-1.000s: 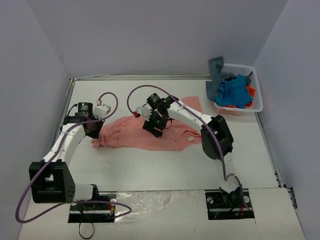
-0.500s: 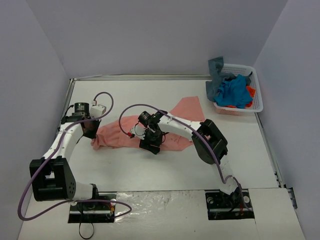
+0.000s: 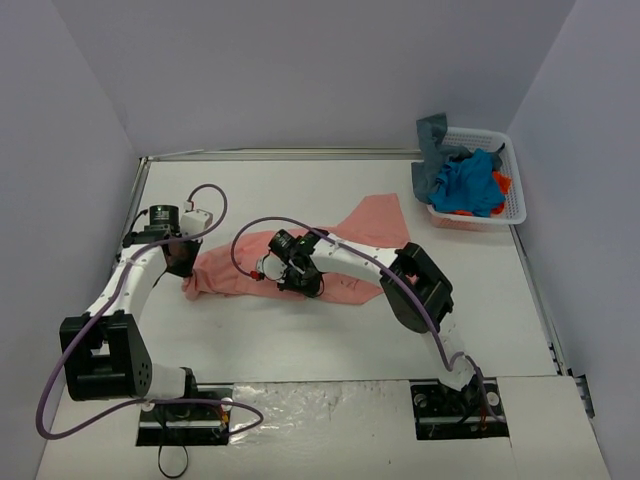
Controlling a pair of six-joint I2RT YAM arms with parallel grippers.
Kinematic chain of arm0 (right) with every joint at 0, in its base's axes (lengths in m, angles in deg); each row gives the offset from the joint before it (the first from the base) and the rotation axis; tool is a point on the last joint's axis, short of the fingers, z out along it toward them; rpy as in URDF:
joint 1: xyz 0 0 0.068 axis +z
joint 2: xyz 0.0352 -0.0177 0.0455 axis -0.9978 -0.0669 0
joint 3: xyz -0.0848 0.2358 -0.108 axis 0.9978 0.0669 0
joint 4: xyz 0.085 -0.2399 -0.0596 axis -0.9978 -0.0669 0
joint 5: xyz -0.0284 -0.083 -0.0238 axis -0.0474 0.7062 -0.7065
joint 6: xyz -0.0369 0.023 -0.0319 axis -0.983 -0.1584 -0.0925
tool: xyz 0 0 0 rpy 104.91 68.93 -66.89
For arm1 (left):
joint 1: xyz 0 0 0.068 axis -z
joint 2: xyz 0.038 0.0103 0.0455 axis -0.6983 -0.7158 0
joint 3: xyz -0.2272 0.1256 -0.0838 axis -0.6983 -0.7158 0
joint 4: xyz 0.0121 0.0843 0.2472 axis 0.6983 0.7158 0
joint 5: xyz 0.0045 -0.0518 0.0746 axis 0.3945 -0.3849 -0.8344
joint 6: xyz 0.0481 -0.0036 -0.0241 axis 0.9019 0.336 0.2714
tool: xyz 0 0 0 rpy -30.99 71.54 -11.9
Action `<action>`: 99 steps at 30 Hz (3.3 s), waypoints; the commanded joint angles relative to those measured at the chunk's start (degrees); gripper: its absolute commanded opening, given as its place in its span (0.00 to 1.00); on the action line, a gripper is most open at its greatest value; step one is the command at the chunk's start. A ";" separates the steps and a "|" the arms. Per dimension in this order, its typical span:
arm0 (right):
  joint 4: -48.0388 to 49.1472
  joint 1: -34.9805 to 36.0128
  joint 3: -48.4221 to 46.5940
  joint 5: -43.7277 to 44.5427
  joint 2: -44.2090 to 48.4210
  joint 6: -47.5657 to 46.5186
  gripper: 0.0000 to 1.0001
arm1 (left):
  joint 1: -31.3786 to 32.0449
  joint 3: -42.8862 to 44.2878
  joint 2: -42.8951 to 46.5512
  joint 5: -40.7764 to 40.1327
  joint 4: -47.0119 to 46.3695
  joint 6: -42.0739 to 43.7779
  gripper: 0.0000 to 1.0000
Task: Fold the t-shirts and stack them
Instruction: Flatten out the tshirt
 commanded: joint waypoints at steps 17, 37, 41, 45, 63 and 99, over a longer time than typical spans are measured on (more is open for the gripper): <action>-5.18 -33.38 -7.87 3.44 22.82 2.71 0.00 | -5.96 15.55 -0.93 -7.78 3.31 2.32 0.02; -2.63 -43.15 9.08 -2.10 22.85 0.07 0.00 | -6.58 5.54 10.06 -0.23 4.81 10.23 0.02; -1.66 -43.15 6.37 -0.96 16.77 0.60 0.00 | -6.58 4.13 7.34 -1.10 3.58 10.58 0.02; -1.66 -43.06 -0.48 0.44 9.57 1.13 0.04 | -6.58 4.39 4.17 -1.28 2.35 10.23 0.02; -2.36 -35.26 7.21 -3.77 24.82 -2.04 0.45 | -6.05 6.24 -1.72 -0.84 0.15 7.77 0.02; -2.81 -24.26 12.07 -6.41 10.35 -1.42 0.40 | -4.99 3.16 0.13 -0.23 -0.81 5.66 0.02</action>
